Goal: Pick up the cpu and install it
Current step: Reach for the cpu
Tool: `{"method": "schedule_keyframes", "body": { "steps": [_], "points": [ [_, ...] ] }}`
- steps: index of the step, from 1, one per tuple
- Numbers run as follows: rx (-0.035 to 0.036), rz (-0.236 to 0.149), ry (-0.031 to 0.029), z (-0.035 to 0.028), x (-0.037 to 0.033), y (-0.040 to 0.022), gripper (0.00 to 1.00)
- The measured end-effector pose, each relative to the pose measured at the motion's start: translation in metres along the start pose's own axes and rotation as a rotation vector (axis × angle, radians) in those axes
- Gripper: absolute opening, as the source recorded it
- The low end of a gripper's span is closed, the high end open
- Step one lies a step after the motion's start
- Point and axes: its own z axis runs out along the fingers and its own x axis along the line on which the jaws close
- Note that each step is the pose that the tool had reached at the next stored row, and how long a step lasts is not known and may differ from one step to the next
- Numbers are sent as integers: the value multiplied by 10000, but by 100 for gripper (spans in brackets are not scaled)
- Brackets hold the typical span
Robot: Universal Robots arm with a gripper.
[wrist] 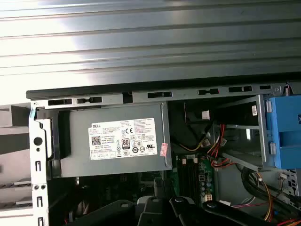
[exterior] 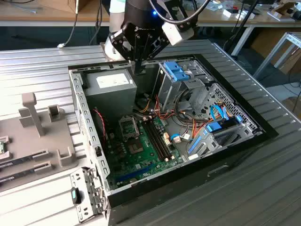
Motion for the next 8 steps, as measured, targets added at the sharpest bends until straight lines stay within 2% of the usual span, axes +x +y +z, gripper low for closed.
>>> {"method": "schedule_keyframes", "body": {
  "steps": [8],
  "points": [
    [0,0,0,-2,62,-5,11]
  ]
}}
